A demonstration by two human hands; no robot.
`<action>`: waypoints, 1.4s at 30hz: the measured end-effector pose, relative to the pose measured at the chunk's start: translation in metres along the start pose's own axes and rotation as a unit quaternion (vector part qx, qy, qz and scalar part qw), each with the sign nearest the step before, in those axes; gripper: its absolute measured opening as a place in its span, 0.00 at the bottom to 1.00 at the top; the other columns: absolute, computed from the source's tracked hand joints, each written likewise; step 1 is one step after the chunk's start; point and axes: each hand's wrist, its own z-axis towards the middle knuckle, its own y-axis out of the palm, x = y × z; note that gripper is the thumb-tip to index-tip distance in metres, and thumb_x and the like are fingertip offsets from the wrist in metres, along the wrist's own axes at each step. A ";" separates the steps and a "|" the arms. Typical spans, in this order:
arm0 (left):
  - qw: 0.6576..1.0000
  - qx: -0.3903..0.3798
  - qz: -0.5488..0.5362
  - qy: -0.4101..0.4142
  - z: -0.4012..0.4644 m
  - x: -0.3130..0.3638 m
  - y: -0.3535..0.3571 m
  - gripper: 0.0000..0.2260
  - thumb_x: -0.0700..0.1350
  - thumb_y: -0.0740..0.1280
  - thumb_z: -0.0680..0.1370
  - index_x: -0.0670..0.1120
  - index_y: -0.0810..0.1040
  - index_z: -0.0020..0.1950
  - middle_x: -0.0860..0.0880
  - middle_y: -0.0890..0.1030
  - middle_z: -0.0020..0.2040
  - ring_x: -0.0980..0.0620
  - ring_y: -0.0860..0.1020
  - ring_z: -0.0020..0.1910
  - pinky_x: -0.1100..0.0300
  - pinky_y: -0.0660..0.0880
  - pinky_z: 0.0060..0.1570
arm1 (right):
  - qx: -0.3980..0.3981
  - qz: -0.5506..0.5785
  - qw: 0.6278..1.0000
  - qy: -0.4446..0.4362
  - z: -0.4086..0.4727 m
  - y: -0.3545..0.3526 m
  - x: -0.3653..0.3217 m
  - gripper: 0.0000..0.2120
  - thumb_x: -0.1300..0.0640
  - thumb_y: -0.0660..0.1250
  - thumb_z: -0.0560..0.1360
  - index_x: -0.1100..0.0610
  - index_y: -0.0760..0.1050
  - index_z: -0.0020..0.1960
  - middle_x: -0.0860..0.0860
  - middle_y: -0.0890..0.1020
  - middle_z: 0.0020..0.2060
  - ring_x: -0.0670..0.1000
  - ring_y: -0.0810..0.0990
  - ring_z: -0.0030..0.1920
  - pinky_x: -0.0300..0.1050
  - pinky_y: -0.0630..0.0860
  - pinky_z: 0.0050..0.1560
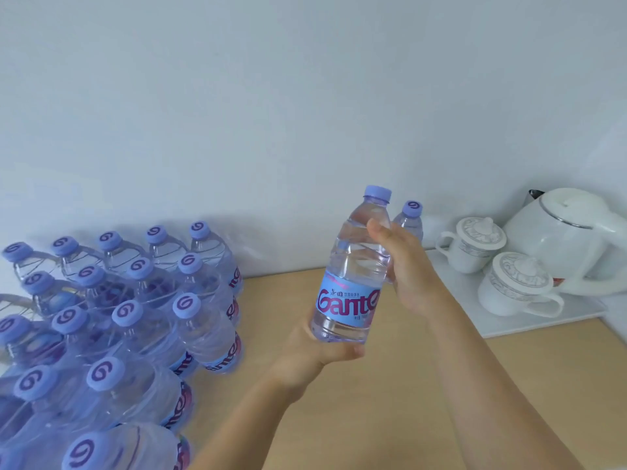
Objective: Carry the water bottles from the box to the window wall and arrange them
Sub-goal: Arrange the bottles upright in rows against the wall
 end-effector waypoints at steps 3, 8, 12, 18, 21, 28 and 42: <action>0.983 0.167 0.061 0.043 -0.012 0.001 0.004 0.20 0.42 0.77 0.57 0.51 0.77 0.47 0.55 0.81 0.36 0.58 0.78 0.35 0.67 0.74 0.34 | -0.003 -0.132 0.991 0.027 0.003 0.023 -0.001 0.31 0.34 0.67 0.65 0.56 0.74 0.57 0.51 0.83 0.51 0.50 0.82 0.51 0.48 0.78 0.52; 0.941 0.295 0.160 0.051 -0.034 -0.001 0.002 0.27 0.49 0.75 0.54 0.71 0.68 0.45 0.62 0.80 0.42 0.62 0.79 0.36 0.71 0.73 0.32 | 0.142 -0.193 0.970 0.025 0.000 0.054 0.001 0.28 0.30 0.68 0.55 0.51 0.71 0.44 0.45 0.79 0.40 0.47 0.80 0.43 0.49 0.77 0.46; 0.949 0.293 0.111 0.045 -0.044 -0.004 -0.006 0.29 0.49 0.76 0.53 0.60 0.71 0.51 0.61 0.81 0.42 0.60 0.80 0.37 0.68 0.75 0.35 | 0.132 -0.252 0.959 0.009 -0.002 0.071 -0.004 0.25 0.31 0.68 0.58 0.49 0.67 0.41 0.43 0.77 0.40 0.43 0.76 0.41 0.43 0.69 0.36; 0.964 0.260 0.037 0.046 -0.066 -0.005 -0.023 0.28 0.43 0.76 0.54 0.48 0.74 0.52 0.51 0.82 0.40 0.55 0.79 0.37 0.62 0.77 0.39 | 0.002 -0.228 0.973 0.022 -0.012 0.085 -0.009 0.22 0.35 0.68 0.65 0.51 0.72 0.48 0.47 0.80 0.46 0.45 0.79 0.46 0.44 0.75 0.40; 0.980 0.195 0.000 0.033 -0.087 -0.015 -0.040 0.27 0.40 0.76 0.56 0.43 0.74 0.53 0.51 0.82 0.41 0.56 0.79 0.39 0.63 0.76 0.40 | -0.119 -0.207 0.969 0.070 -0.019 0.091 -0.005 0.18 0.42 0.70 0.68 0.50 0.77 0.52 0.49 0.82 0.48 0.46 0.82 0.48 0.50 0.81 0.45; 0.901 0.423 -0.011 -0.097 -0.118 -0.071 -0.035 0.18 0.40 0.71 0.60 0.50 0.74 0.47 0.53 0.82 0.39 0.56 0.79 0.37 0.66 0.74 0.34 | -0.152 -0.307 0.938 0.059 -0.051 0.148 0.056 0.21 0.43 0.77 0.60 0.48 0.75 0.49 0.44 0.82 0.44 0.46 0.81 0.46 0.49 0.78 0.50; 0.874 0.466 -0.035 -0.133 -0.129 -0.096 -0.048 0.25 0.29 0.59 0.72 0.53 0.71 0.62 0.57 0.78 0.51 0.62 0.76 0.44 0.73 0.71 0.38 | -0.152 -0.316 0.936 -0.018 -0.077 0.191 0.096 0.26 0.51 0.79 0.62 0.51 0.71 0.55 0.45 0.79 0.51 0.46 0.77 0.52 0.44 0.74 0.53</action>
